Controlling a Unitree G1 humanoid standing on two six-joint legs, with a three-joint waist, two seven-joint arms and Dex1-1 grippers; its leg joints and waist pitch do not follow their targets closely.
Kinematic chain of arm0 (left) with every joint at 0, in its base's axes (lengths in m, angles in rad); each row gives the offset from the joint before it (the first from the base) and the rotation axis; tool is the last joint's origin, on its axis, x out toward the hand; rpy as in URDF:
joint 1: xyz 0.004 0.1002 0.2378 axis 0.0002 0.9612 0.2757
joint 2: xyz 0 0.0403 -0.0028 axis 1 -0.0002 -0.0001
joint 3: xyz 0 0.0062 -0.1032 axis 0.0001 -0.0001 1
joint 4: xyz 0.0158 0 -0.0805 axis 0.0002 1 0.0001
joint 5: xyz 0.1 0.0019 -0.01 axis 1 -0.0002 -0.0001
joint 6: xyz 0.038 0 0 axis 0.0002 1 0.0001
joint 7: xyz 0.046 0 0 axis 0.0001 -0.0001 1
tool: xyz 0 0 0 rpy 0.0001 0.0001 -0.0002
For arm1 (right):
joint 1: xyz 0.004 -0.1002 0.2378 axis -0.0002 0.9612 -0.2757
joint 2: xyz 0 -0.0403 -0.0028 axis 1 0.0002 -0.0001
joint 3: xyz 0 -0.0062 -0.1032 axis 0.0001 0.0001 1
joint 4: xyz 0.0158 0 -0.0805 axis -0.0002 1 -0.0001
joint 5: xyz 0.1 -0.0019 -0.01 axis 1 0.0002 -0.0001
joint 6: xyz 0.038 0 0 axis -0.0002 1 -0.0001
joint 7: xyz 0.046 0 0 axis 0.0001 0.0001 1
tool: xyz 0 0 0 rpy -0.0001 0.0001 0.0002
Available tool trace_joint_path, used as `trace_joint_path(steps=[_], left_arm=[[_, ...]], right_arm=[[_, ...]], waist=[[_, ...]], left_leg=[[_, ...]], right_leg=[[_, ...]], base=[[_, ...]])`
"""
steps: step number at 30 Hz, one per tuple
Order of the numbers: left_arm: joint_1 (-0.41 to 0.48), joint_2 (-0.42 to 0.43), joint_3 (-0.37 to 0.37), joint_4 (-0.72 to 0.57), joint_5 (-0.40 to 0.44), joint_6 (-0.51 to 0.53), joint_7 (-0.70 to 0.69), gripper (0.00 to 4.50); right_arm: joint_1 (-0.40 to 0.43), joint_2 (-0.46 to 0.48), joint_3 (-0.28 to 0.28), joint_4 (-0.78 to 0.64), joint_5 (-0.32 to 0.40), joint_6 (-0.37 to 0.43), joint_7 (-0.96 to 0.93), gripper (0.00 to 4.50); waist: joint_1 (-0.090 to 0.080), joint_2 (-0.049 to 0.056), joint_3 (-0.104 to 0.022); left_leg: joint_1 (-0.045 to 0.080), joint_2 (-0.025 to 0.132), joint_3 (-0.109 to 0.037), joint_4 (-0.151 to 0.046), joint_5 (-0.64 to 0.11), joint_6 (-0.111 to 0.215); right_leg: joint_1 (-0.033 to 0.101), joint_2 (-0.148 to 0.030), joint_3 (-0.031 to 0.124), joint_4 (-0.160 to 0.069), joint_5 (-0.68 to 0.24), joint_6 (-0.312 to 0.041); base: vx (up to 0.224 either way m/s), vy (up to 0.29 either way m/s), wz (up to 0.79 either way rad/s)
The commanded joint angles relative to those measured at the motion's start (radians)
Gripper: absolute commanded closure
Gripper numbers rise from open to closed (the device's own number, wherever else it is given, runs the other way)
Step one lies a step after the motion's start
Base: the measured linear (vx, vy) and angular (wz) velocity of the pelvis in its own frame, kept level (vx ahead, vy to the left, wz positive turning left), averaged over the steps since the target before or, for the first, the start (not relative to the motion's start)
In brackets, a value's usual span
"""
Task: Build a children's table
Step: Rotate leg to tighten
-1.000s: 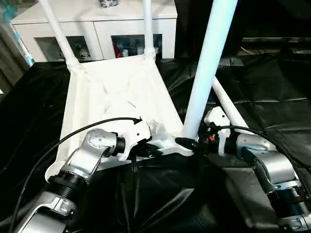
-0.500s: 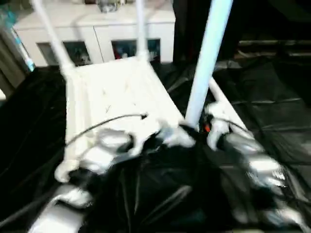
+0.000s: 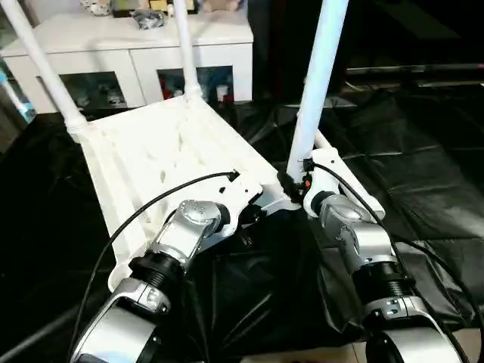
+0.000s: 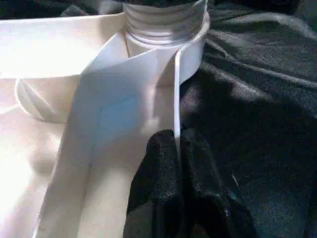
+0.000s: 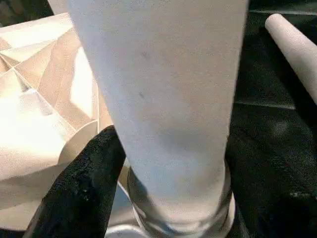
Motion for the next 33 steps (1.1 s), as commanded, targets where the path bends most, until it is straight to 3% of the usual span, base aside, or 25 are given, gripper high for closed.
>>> trace_joint_path(steps=[1, 4, 5, 7, 8, 9, 12, 14, 15, 18, 19, 20, 23, 25, 27, 30, 33], left_arm=[[-0.029, 0.005, 0.002, -0.056, -0.029, -0.092, -0.068, 4.5], [-0.015, 0.031, -0.009, -0.076, -0.037, -0.116, -0.125, 4.5], [0.003, 0.059, -0.017, -0.101, -0.049, -0.126, -0.187, 4.5], [0.011, 0.073, -0.02, -0.114, -0.054, -0.118, -0.209, 4.5], [0.015, 0.08, -0.021, -0.119, -0.057, -0.116, -0.22, 4.5], [0.033, 0.118, -0.031, -0.143, -0.066, -0.13, -0.282, 4.5], [0.048, 0.161, -0.036, -0.161, -0.077, -0.153, -0.354, 4.5], [0.05, 0.172, -0.036, -0.167, -0.081, -0.157, -0.376, 4.5], [0.053, 0.179, -0.036, -0.171, -0.085, -0.159, -0.393, 4.5], [0.065, 0.209, -0.037, -0.2, -0.099, -0.158, -0.46, 4.5], [0.067, 0.214, -0.039, -0.205, -0.105, -0.156, -0.471, 4.5], [0.068, 0.22, -0.04, -0.212, -0.113, -0.155, -0.485, 4.5], [0.071, 0.229, -0.04, -0.222, -0.123, -0.155, -0.509, 4.5], [0.07, 0.231, -0.038, -0.218, -0.121, -0.159, -0.514, 4.5], [0.068, 0.233, -0.037, -0.214, -0.119, -0.163, -0.516, 4.5], [0.068, 0.237, -0.037, -0.214, -0.12, -0.162, -0.519, 4.5], [0.067, 0.237, -0.037, -0.212, -0.118, -0.162, -0.516, 4.5]], right_arm=[[0.019, -0.002, 0.064, 0.015, 0.017, 0.022, 0.106, 0.89], [0.03, -0.038, 0.081, -0.025, 0.019, 0.023, 0.169, 0.89], [0.046, -0.082, 0.1, -0.075, 0.024, 0.028, 0.244, 0.89], [0.055, -0.104, 0.107, -0.099, 0.026, 0.033, 0.278, 0.89], [0.059, -0.115, 0.11, -0.109, 0.026, 0.034, 0.297, 0.89], [0.084, -0.184, 0.136, -0.166, 0.029, 0.027, 0.399, 0.89], [0.116, -0.276, 0.163, -0.236, 0.037, 0.019, 0.531, 0.89], [0.124, -0.298, 0.165, -0.251, 0.043, 0.018, 0.562, 0.89], [0.128, -0.311, 0.166, -0.259, 0.046, 0.018, 0.58, 0.89], [0.141, -0.357, 0.169, -0.286, 0.058, 0.018, 0.639, 0.89], [0.143, -0.364, 0.169, -0.292, 0.063, 0.021, 0.647, 0.89], [0.143, -0.368, 0.169, -0.295, 0.069, 0.023, 0.656, 0.89], [0.142, -0.381, 0.178, -0.301, 0.07, 0.019, 0.684, 0.89], [0.143, -0.384, 0.182, -0.301, 0.065, 0.016, 0.694, 1.16], [0.143, -0.383, 0.185, -0.298, 0.062, 0.014, 0.697, 1.28], [0.143, -0.38, 0.199, -0.291, 0.058, 0.004, 0.707, 1.62], [0.144, -0.375, 0.208, -0.288, 0.053, 0.0, 0.709, 1.72]], waist=[[-0.016, -0.007, -0.051], [-0.015, -0.011, -0.052], [-0.013, -0.012, -0.055], [-0.001, -0.011, -0.06], [0.005, -0.013, -0.065], [0.016, -0.015, -0.065], [0.035, -0.022, -0.068], [0.046, -0.019, -0.072], [0.052, -0.021, -0.074], [0.07, -0.025, -0.08], [0.077, -0.02, -0.083], [0.081, -0.018, -0.088], [0.091, -0.021, -0.094], [0.095, -0.02, -0.094], [0.097, -0.021, -0.09], [0.096, -0.021, -0.083], [0.094, -0.022, -0.08]], left_leg=[[0.037, 0.062, -0.059, -0.101, -0.695, -0.057], [0.038, 0.06, -0.057, -0.097, -0.682, -0.055], [0.037, 0.058, -0.052, -0.093, -0.645, -0.044], [0.022, 0.063, -0.047, -0.093, -0.557, -0.018], [0.019, 0.065, -0.042, -0.094, -0.503, -0.006], [0.022, 0.065, -0.035, -0.092, -0.464, 0.006], [0.015, 0.068, -0.02, -0.084, -0.363, 0.047], [0.019, 0.069, -0.014, -0.08, -0.319, 0.057], [0.015, 0.072, -0.012, -0.08, -0.287, 0.067], [0.016, 0.072, -0.001, -0.069, -0.219, 0.083], [0.018, 0.074, 0.002, -0.064, -0.188, 0.09], [0.011, 0.075, 0.002, -0.061, -0.14, 0.107], [0.005, 0.071, 0.005, -0.048, -0.068, 0.138], [-0.001, 0.071, 0.004, -0.045, -0.057, 0.153], [-0.001, 0.072, 0.003, -0.047, -0.085, 0.149], [0.005, 0.074, 0.002, -0.055, -0.162, 0.103], [0.009, 0.075, 0.001, -0.059, -0.194, 0.071]], right_leg=[[0.008, -0.067, 0.019, -0.087, -0.589, -0.062], [0.005, -0.072, 0.025, -0.089, -0.588, -0.071], [0.002, -0.077, 0.032, -0.089, -0.582, -0.082], [0.01, -0.082, 0.044, -0.082, -0.52, -0.107], [0.009, -0.078, 0.049, -0.074, -0.449, -0.139], [0.006, -0.076, 0.053, -0.07, -0.399, -0.16], [0.011, -0.073, 0.065, -0.057, -0.342, -0.191], [0.007, -0.069, 0.068, -0.049, -0.305, -0.211], [0.012, -0.067, 0.067, -0.044, -0.281, -0.219], [0.007, -0.065, 0.072, -0.035, -0.233, -0.229], [0.004, -0.064, 0.074, -0.027, -0.196, -0.241], [0.01, -0.061, 0.073, -0.014, -0.136, -0.253], [0.009, -0.056, 0.072, 0.005, -0.015, -0.28], [0.01, -0.057, 0.07, 0.01, 0.001, -0.286], [0.009, -0.055, 0.067, 0.003, -0.062, -0.274], [0.006, -0.056, 0.068, -0.01, -0.185, -0.25], [0.004, -0.055, 0.071, -0.016, -0.232, -0.232]], base=[[0.0, 0.0, 0.0], [0.0, 0.0, 0.0], [0.0, 0.0, 0.0], [0.0, 0.0, 0.0], [0.0, 0.0, 0.0], [0.0, 0.0, 0.0], [0.0, 0.0, 0.0], [0.025, -0.015, 0.04], [0.052, -0.032, 0.04], [0.054, -0.034, 0.06], [0.057, -0.037, 0.09], [0.06, -0.035, 0.03], [0.034, -0.019, 0.0], [0.0, 0.0, 0.0], [0.0, 0.0, 0.0], [0.0, 0.0, 0.0], [0.0, 0.0, 0.0]])
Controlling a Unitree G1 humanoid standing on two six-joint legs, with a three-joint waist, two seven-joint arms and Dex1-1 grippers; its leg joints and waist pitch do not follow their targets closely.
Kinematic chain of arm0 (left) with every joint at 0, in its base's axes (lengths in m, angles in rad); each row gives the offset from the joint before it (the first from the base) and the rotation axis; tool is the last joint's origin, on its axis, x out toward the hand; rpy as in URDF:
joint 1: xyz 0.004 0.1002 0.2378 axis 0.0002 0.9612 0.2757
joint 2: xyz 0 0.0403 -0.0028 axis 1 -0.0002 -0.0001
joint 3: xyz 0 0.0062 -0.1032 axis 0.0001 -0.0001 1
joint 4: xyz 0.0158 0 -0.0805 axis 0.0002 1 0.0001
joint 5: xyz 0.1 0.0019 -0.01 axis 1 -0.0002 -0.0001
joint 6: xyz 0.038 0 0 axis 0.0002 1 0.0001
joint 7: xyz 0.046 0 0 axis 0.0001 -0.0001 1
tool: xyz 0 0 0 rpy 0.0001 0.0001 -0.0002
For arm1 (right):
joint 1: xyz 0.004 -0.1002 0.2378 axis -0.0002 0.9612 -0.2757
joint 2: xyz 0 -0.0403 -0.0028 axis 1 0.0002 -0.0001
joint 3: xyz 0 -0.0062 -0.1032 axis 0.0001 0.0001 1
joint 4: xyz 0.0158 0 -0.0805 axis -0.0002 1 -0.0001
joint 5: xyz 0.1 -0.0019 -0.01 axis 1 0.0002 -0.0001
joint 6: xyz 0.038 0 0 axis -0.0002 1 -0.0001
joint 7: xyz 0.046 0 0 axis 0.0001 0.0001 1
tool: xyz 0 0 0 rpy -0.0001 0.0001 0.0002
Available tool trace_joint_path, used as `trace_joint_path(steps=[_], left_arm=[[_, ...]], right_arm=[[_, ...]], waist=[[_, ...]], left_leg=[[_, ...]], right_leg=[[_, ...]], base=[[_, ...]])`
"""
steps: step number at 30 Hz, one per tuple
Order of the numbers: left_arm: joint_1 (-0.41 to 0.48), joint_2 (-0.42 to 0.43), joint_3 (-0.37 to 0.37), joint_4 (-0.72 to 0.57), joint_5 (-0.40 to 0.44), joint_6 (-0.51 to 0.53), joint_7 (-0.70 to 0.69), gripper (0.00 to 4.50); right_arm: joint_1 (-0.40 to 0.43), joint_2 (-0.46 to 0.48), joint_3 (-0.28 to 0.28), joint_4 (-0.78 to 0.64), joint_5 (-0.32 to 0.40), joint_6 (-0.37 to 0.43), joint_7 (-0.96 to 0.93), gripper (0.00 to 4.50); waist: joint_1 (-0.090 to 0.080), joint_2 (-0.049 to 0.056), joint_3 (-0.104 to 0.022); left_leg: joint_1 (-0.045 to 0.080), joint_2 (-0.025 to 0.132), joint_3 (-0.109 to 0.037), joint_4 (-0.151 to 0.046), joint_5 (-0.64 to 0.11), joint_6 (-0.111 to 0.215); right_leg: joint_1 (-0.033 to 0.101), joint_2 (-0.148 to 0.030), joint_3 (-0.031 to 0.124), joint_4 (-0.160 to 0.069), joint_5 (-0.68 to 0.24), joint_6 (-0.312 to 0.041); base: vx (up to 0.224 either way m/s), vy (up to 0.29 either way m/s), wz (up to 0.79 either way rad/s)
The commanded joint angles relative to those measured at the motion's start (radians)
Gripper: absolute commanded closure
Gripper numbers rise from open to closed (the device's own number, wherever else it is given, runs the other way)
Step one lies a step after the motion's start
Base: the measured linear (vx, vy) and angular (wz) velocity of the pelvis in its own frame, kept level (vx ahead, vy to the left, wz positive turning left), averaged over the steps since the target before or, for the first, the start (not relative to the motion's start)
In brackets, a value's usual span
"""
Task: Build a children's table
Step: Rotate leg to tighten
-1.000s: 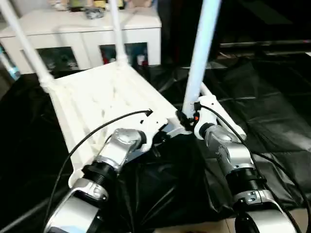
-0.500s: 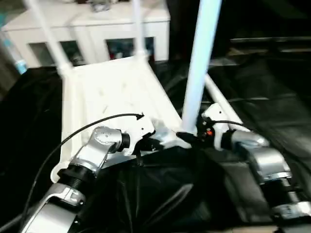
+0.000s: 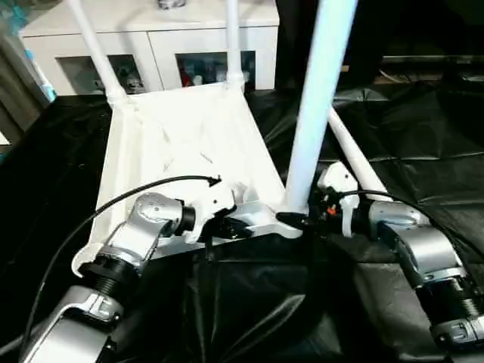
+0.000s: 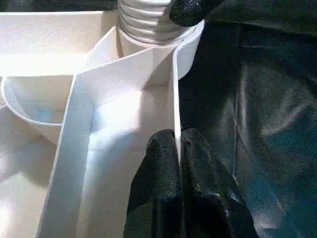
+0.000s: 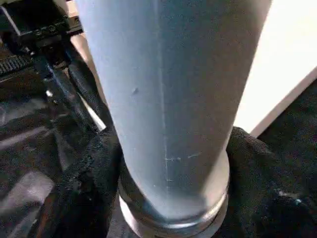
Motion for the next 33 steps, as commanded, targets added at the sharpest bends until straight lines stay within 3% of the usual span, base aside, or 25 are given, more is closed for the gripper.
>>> trace_joint_path(steps=[1, 7, 11, 14, 18, 19, 20, 21, 24, 27, 33], left_arm=[[-0.012, -0.005, 0.002, -0.034, -0.032, -0.03, -0.033, 4.5], [-0.015, -0.024, 0.014, -0.02, -0.032, -0.02, 0.001, 4.5], [-0.037, -0.067, 0.032, 0.017, -0.023, -0.002, 0.082, 4.5], [-0.056, -0.106, 0.042, 0.052, -0.016, -0.004, 0.144, 4.5], [-0.091, -0.195, 0.047, 0.112, 0.012, 0.0, 0.281, 4.5], [-0.097, -0.213, 0.048, 0.123, 0.017, 0.004, 0.312, 4.5], [-0.106, -0.239, 0.051, 0.14, 0.021, 0.013, 0.357, 4.5], [-0.114, -0.263, 0.054, 0.155, 0.025, 0.022, 0.396, 4.5], [-0.12, -0.283, 0.055, 0.169, 0.029, 0.026, 0.412, 4.5], [-0.118, -0.281, 0.054, 0.167, 0.029, 0.019, 0.396, 4.5], [-0.094, -0.24, 0.043, 0.141, 0.02, -0.016, 0.302, 4.5]], right_arm=[[0.011, 0.0, 0.014, -0.001, -0.013, -0.009, 0.003, 1.77], [0.024, 0.024, 0.003, 0.011, -0.009, 0.006, -0.039, 1.83], [0.019, 0.089, -0.042, 0.07, -0.01, 0.033, -0.173, 1.84], [0.009, 0.147, -0.072, 0.115, -0.014, 0.041, -0.283, 1.84], [-0.017, 0.277, -0.123, 0.213, -0.039, 0.033, -0.532, 1.84], [-0.025, 0.302, -0.133, 0.236, -0.044, 0.029, -0.582, 1.85], [-0.037, 0.333, -0.136, 0.262, -0.054, 0.016, -0.63, 1.85], [-0.048, 0.365, -0.131, 0.281, -0.055, 0.001, -0.645, 1.85], [-0.053, 0.397, -0.104, 0.268, -0.052, -0.026, -0.602, 1.85], [-0.053, 0.399, -0.109, 0.255, -0.035, -0.028, -0.579, 1.15], [-0.058, 0.339, -0.094, 0.229, -0.054, -0.055, -0.497, 0.71]], waist=[[-0.005, -0.019, -0.081], [-0.007, -0.023, -0.083], [-0.015, -0.023, -0.083], [-0.027, -0.027, -0.078], [-0.046, -0.021, -0.072], [-0.051, -0.024, -0.072], [-0.051, -0.018, -0.07], [-0.056, -0.018, -0.065], [-0.057, -0.019, -0.068], [-0.055, -0.021, -0.071], [-0.05, -0.021, -0.074]], left_leg=[[0.036, 0.06, -0.027, -0.065, -0.195, 0.069], [0.03, 0.056, -0.026, -0.062, -0.166, 0.079], [0.027, 0.053, -0.028, -0.062, -0.162, 0.08], [0.03, 0.049, -0.029, -0.066, -0.206, 0.056], [0.035, 0.047, -0.031, -0.071, -0.261, 0.026], [0.034, 0.045, -0.035, -0.072, -0.281, 0.018], [0.037, 0.045, -0.036, -0.074, -0.298, 0.016], [0.044, 0.043, -0.033, -0.073, -0.337, 0.006], [0.049, 0.043, -0.04, -0.077, -0.368, 0.005], [0.043, 0.045, -0.039, -0.08, -0.341, 0.017], [0.039, 0.045, -0.035, -0.077, -0.308, 0.038]], right_leg=[[0.048, -0.06, 0.049, -0.067, -0.243, -0.224], [0.05, -0.061, 0.051, -0.065, -0.212, -0.224], [0.052, -0.061, 0.049, -0.065, -0.216, -0.225], [0.05, -0.06, 0.048, -0.076, -0.291, -0.21], [0.043, -0.059, 0.049, -0.089, -0.372, -0.185], [0.048, -0.061, 0.047, -0.09, -0.406, -0.177], [0.047, -0.06, 0.047, -0.092, -0.424, -0.172], [0.038, -0.059, 0.046, -0.101, -0.472, -0.163], [0.044, -0.061, 0.045, -0.11, -0.511, -0.133], [0.046, -0.059, 0.049, -0.103, -0.45, -0.143], [0.049, -0.061, 0.053, -0.096, -0.392, -0.172]], base=[[0.0, 0.0, 0.0], [0.0, 0.0, 0.0], [0.0, 0.0, 0.0], [0.0, 0.0, 0.0], [0.0, 0.0, 0.0], [0.0, 0.0, 0.0], [0.0, 0.0, 0.0], [0.0, 0.0, 0.0], [0.0, 0.0, 0.0], [0.0, 0.0, 0.0], [0.0, 0.0, 0.0]])
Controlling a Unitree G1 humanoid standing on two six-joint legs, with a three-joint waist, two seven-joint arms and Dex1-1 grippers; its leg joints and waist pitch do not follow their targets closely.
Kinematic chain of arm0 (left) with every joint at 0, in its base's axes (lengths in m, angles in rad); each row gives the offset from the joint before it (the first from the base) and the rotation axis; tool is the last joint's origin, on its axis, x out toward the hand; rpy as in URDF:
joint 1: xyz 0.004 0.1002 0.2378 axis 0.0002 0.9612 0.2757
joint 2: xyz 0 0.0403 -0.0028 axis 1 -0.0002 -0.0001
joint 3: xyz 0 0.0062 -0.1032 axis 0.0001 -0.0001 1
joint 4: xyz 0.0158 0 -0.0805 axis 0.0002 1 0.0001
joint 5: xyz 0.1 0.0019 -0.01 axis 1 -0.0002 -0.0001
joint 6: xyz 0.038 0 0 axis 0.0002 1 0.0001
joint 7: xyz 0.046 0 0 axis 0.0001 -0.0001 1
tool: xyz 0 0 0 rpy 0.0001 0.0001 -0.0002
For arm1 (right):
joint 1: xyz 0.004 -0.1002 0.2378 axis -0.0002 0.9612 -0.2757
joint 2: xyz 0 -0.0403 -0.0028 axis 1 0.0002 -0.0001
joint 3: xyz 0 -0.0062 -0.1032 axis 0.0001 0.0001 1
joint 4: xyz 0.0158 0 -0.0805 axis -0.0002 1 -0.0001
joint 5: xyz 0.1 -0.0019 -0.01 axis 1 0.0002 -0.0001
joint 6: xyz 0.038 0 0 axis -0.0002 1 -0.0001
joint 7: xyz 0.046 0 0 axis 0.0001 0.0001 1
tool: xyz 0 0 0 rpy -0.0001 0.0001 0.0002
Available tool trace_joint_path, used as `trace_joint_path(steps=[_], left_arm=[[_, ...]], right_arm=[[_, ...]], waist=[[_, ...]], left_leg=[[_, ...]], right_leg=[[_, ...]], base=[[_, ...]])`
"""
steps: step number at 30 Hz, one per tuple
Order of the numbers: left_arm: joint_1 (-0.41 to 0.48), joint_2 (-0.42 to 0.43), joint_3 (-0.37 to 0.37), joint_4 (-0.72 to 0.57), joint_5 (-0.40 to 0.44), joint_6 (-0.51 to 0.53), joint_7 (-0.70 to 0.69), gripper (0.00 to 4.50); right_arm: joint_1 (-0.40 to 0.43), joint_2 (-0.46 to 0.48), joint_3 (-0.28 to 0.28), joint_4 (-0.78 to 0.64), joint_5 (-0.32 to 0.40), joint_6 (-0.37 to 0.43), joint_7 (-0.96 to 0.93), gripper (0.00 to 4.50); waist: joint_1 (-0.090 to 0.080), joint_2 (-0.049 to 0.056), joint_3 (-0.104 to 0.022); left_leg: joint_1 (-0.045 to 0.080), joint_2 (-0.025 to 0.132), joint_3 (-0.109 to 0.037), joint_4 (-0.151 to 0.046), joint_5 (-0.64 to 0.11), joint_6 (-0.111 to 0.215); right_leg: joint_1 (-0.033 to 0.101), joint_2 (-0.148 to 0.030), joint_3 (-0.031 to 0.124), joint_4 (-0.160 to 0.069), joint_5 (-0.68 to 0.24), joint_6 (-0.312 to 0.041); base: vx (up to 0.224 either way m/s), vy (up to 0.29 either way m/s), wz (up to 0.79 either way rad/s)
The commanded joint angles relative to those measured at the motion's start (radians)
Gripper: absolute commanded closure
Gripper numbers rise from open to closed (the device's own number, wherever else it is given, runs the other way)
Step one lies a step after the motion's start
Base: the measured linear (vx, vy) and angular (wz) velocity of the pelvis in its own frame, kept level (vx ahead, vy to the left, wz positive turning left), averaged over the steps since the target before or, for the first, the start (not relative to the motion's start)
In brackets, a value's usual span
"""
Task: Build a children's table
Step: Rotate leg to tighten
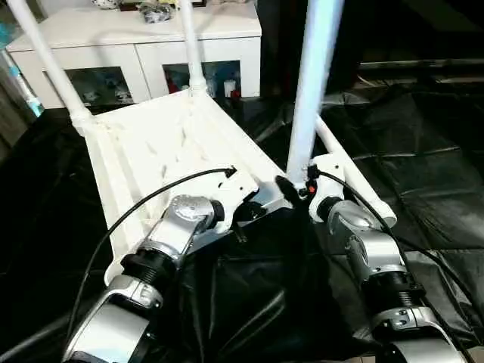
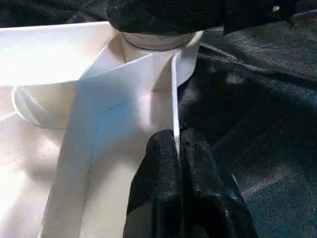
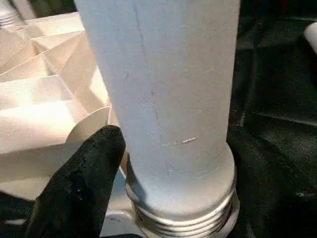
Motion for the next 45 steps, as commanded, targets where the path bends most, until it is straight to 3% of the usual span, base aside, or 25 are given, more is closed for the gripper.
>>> trace_joint_path(steps=[1, 6, 8, 10, 11, 15, 23, 30, 37, 41, 42, 45], left_arm=[[0.003, -0.015, -0.016, -0.058, -0.058, -0.075, -0.086, 4.5], [0.041, 0.052, -0.036, -0.105, -0.071, -0.113, -0.204, 4.5], [0.051, 0.069, -0.036, -0.116, -0.075, -0.124, -0.236, 4.5], [0.056, 0.083, -0.027, -0.121, -0.077, -0.136, -0.251, 4.5], [0.056, 0.086, -0.014, -0.125, -0.091, -0.122, -0.265, 4.05], [0.052, 0.095, -0.011, -0.12, -0.094, -0.127, -0.273, 3.7], [0.046, 0.119, -0.038, -0.068, -0.049, -0.15, -0.269, 3.58], [0.036, 0.142, -0.05, -0.039, -0.022, -0.146, -0.252, 3.58], [0.032, 0.139, -0.029, -0.045, -0.04, -0.127, -0.24, 2.98], [0.029, 0.141, -0.029, -0.028, -0.043, -0.124, -0.258, 2.98], [0.03, 0.143, -0.029, -0.028, -0.045, -0.121, -0.264, 3.25], [0.037, 0.148, -0.033, -0.036, -0.056, -0.095, -0.29, 3.36]], right_arm=[[0.02, -0.005, 0.088, -0.024, 0.013, 0.021, 0.12, 0.71], [0.079, -0.136, 0.138, -0.146, 0.015, 0.019, 0.29, 0.71], [0.097, -0.175, 0.138, -0.176, 0.019, 0.016, 0.338, 0.71], [0.118, -0.22, 0.129, -0.21, 0.031, 0.023, 0.391, 0.71], [0.129, -0.247, 0.116, -0.23, 0.042, 0.027, 0.419, 0.67], [0.138, -0.286, 0.101, -0.253, 0.057, 0.035, 0.445, 0.67], [0.141, -0.293, 0.103, -0.278, 0.064, 0.049, 0.452, 0.67], [0.143, -0.292, 0.109, -0.277, 0.059, 0.043, 0.452, 0.67], [0.141, -0.293, 0.11, -0.278, 0.06, 0.043, 0.448, 0.67], [0.139, -0.291, 0.112, -0.277, 0.059, 0.044, 0.449, 0.67], [0.138, -0.291, 0.113, -0.276, 0.059, 0.043, 0.449, 0.67], [0.136, -0.29, 0.114, -0.272, 0.057, 0.042, 0.448, 0.67]], waist=[[0.0, -0.022, -0.071], [0.01, -0.021, -0.079], [0.015, -0.019, -0.081], [0.02, -0.019, -0.084], [0.022, -0.017, -0.085], [0.031, -0.021, -0.081], [0.02, -0.017, -0.08], [0.011, -0.015, -0.083], [0.012, -0.019, -0.084], [0.012, -0.019, -0.084], [0.012, -0.018, -0.084], [0.013, -0.018, -0.084]], left_leg=[[0.02, 0.052, -0.035, -0.075, -0.299, 0.044], [0.018, 0.056, -0.031, -0.068, -0.227, 0.077], [0.024, 0.058, -0.026, -0.065, -0.211, 0.086], [0.017, 0.06, -0.028, -0.064, -0.178, 0.097], [0.017, 0.061, -0.027, -0.062, -0.17, 0.104], [0.015, 0.061, -0.027, -0.063, -0.189, 0.1], [0.017, 0.058, -0.031, -0.067, -0.241, 0.065], [0.016, 0.058, -0.031, -0.065, -0.227, 0.069], [0.014, 0.057, -0.03, -0.062, -0.206, 0.083], [0.015, 0.057, -0.03, -0.062, -0.204, 0.084], [0.015, 0.058, -0.03, -0.062, -0.205, 0.083], [0.015, 0.057, -0.029, -0.061, -0.203, 0.083]], right_leg=[[0.038, -0.062, 0.041, -0.091, -0.378, -0.18], [0.043, -0.062, 0.044, -0.077, -0.272, -0.209], [0.035, -0.059, 0.046, -0.074, -0.238, -0.225], [0.044, -0.059, 0.044, -0.066, -0.195, -0.236], [0.043, -0.058, 0.044, -0.064, -0.177, -0.241], [0.042, -0.059, 0.042, -0.066, -0.203, -0.249], [0.042, -0.059, 0.041, -0.078, -0.3, -0.209], [0.043, -0.059, 0.041, -0.072, -0.25, -0.227], [0.046, -0.06, 0.041, -0.069, -0.225, -0.242], [0.045, -0.058, 0.041, -0.069, -0.232, -0.239], [0.045, -0.059, 0.041, -0.069, -0.232, -0.239], [0.045, -0.058, 0.041, -0.068, -0.231, -0.241]], base=[[0.0, 0.0, 0.0], [0.0, 0.0, 0.0], [0.0, 0.0, 0.0], [0.0, 0.0, 0.0], [0.0, 0.0, 0.0], [0.0, 0.0, 0.0], [0.0, 0.0, 0.0], [0.0, 0.0, 0.0], [0.0, 0.0, 0.0], [0.0, 0.0, 0.0], [0.0, 0.0, 0.0], [0.0, 0.0, 0.0]])
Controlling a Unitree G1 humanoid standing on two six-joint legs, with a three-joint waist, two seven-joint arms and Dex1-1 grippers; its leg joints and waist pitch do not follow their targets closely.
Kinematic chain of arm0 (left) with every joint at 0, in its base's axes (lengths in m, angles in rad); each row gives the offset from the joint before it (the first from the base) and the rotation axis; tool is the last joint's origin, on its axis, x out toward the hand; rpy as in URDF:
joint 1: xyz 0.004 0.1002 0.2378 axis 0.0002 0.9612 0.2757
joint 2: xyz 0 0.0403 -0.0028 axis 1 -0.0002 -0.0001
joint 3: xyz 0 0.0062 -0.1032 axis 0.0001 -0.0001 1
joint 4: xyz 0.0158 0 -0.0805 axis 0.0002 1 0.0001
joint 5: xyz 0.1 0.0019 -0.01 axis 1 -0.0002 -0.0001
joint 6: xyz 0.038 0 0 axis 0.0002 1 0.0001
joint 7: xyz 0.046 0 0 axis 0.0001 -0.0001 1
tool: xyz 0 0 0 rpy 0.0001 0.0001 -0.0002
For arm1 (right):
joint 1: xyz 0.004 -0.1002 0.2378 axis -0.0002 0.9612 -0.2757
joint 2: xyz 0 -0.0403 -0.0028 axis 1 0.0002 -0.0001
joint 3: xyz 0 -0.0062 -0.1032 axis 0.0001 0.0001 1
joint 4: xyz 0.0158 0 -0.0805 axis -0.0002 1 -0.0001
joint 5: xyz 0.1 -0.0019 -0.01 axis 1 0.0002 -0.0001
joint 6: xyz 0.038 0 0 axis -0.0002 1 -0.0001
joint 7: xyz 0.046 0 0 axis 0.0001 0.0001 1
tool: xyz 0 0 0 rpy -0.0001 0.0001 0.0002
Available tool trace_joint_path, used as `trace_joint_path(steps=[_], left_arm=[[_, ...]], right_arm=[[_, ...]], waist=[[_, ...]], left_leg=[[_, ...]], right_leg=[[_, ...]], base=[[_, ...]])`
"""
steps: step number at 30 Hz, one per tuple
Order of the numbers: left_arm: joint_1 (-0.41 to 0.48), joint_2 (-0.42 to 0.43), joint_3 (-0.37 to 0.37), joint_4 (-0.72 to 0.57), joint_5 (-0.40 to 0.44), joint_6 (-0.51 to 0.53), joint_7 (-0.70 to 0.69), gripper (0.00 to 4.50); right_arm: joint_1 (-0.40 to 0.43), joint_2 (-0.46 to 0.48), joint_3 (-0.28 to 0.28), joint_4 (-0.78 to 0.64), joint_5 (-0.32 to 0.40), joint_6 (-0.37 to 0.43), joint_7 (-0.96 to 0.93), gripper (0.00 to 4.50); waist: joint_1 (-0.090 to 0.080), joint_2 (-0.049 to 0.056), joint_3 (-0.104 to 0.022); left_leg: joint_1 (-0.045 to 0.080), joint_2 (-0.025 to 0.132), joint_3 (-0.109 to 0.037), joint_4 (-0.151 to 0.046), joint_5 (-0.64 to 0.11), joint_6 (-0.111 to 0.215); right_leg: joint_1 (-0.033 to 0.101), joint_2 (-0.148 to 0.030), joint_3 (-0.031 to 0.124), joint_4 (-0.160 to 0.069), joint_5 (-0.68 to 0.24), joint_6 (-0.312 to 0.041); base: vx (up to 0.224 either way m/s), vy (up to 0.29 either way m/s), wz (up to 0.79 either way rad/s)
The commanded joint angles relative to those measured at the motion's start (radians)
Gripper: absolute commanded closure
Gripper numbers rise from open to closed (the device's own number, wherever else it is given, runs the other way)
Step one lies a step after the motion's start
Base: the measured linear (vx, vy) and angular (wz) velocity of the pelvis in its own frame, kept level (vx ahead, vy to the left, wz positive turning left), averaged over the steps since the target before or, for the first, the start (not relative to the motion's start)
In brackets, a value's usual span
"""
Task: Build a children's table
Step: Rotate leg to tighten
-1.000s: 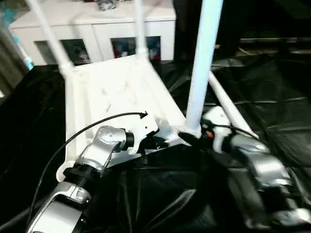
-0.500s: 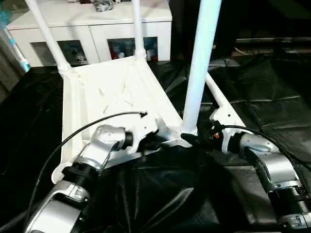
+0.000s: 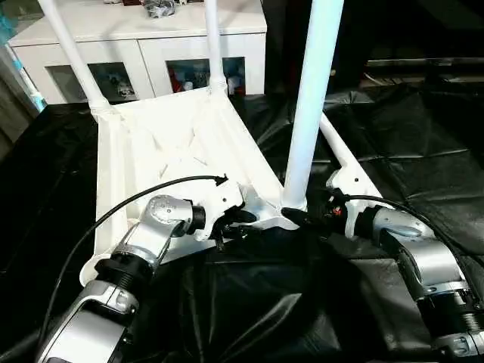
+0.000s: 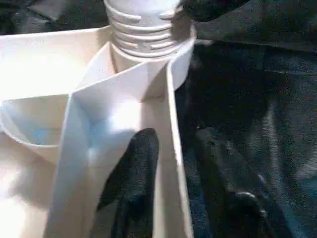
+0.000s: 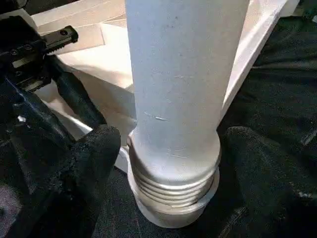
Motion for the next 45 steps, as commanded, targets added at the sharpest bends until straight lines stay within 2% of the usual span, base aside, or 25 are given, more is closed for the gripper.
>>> trace_joint_path(steps=[1, 3, 6, 13, 15, 17, 22, 25, 26, 27, 29, 38, 45], left_arm=[[-0.006, 0.017, 0.005, 0.002, -0.009, 0.031, -0.025, 3.36], [-0.004, 0.018, 0.004, 0.0, -0.011, 0.037, -0.031, 3.71], [0.003, 0.015, 0.012, 0.005, -0.024, 0.056, -0.039, 3.8], [0.01, 0.014, 0.013, 0.013, -0.023, 0.054, -0.024, 4.45], [0.013, 0.011, 0.014, 0.014, -0.024, 0.049, -0.018, 4.45], [0.024, 0.011, 0.007, 0.006, -0.02, 0.045, -0.02, 4.45], [0.039, 0.012, 0.001, -0.013, -0.017, 0.046, -0.021, 4.45], [0.041, 0.011, -0.001, -0.017, -0.014, 0.044, -0.021, 4.45], [0.04, 0.011, -0.002, -0.017, -0.014, 0.043, -0.02, 4.45], [0.04, 0.011, -0.002, -0.017, -0.013, 0.042, -0.019, 4.49], [0.038, 0.012, -0.001, -0.017, -0.012, 0.041, -0.018, 4.49], [0.038, 0.015, -0.001, -0.02, -0.009, 0.039, -0.017, 4.5], [0.029, 0.001, 0.007, -0.008, -0.002, 0.052, 0.03, 4.5]], right_arm=[[-0.003, 0.001, 0.012, -0.01, -0.001, 0.006, 0.0, 0.67], [-0.004, 0.002, 0.012, -0.01, -0.001, 0.006, 0.0, 0.67], [-0.011, 0.008, 0.015, 0.004, -0.006, 0.0, -0.006, 0.67], [-0.036, 0.028, 0.014, 0.04, -0.019, -0.015, -0.035, 0.67], [-0.042, 0.031, 0.019, 0.051, -0.025, -0.022, -0.036, 0.67], [-0.046, 0.028, 0.034, 0.064, -0.04, -0.035, -0.032, 0.67], [-0.065, 0.026, 0.052, 0.103, -0.069, -0.053, -0.045, 0.67], [-0.078, 0.032, 0.052, 0.123, -0.067, -0.052, -0.043, 0.67], [-0.081, 0.034, 0.053, 0.128, -0.069, -0.054, -0.041, 0.67], [-0.083, 0.035, 0.054, 0.132, -0.069, -0.054, -0.04, 0.86], [-0.089, 0.04, 0.058, 0.143, -0.07, -0.059, -0.038, 0.86], [-0.109, 0.059, 0.064, 0.197, -0.072, -0.081, -0.037, 1.63], [-0.109, 0.088, 0.045, 0.231, -0.057, -0.077, -0.053, 1.72]], waist=[[0.003, -0.019, -0.083], [0.003, -0.018, -0.083], [0.002, -0.02, -0.084], [0.001, -0.018, -0.084], [0.001, -0.021, -0.083], [0.002, -0.02, -0.082], [0.0, -0.02, -0.083], [-0.001, -0.021, -0.084], [-0.001, -0.024, -0.084], [0.0, -0.022, -0.084], [-0.001, -0.022, -0.084], [-0.002, -0.021, -0.083], [-0.003, -0.023, -0.08]], left_leg=[[0.022, 0.055, -0.029, -0.063, -0.203, 0.081], [0.022, 0.055, -0.029, -0.062, -0.203, 0.081], [0.021, 0.055, -0.03, -0.062, -0.195, 0.084], [0.024, 0.055, -0.029, -0.061, -0.195, 0.081], [0.023, 0.055, -0.029, -0.061, -0.199, 0.079], [0.025, 0.055, -0.029, -0.062, -0.206, 0.075], [0.024, 0.055, -0.03, -0.063, -0.21, 0.069], [0.024, 0.055, -0.029, -0.061, -0.204, 0.075], [0.023, 0.055, -0.029, -0.061, -0.197, 0.079], [0.023, 0.055, -0.029, -0.061, -0.196, 0.081], [0.024, 0.055, -0.029, -0.061, -0.199, 0.08], [0.023, 0.055, -0.029, -0.062, -0.207, 0.076], [0.024, 0.055, -0.029, -0.063, -0.222, 0.071]], right_leg=[[0.048, -0.06, 0.041, -0.07, -0.234, -0.237], [0.048, -0.06, 0.04, -0.07, -0.236, -0.238], [0.049, -0.06, 0.04, -0.069, -0.226, -0.24], [0.047, -0.058, 0.04, -0.069, -0.233, -0.24], [0.048, -0.059, 0.04, -0.069, -0.239, -0.238], [0.045, -0.058, 0.04, -0.071, -0.25, -0.236], [0.047, -0.059, 0.041, -0.07, -0.258, -0.23], [0.048, -0.059, 0.041, -0.07, -0.245, -0.234], [0.049, -0.059, 0.041, -0.069, -0.238, -0.235], [0.048, -0.059, 0.041, -0.068, -0.239, -0.235], [0.048, -0.059, 0.041, -0.069, -0.246, -0.235], [0.048, -0.059, 0.041, -0.069, -0.251, -0.235], [0.046, -0.059, 0.041, -0.073, -0.283, -0.227]], base=[[0.0, 0.0, 0.0], [0.0, 0.0, 0.0], [0.0, 0.0, 0.0], [0.0, 0.0, 0.0], [0.0, 0.0, 0.0], [0.0, 0.0, 0.0], [0.0, 0.0, 0.0], [0.0, 0.0, 0.0], [0.0, 0.0, 0.0], [0.0, 0.0, 0.0], [0.0, 0.0, 0.0], [0.0, 0.0, 0.0], [0.0, 0.0, 0.0]])
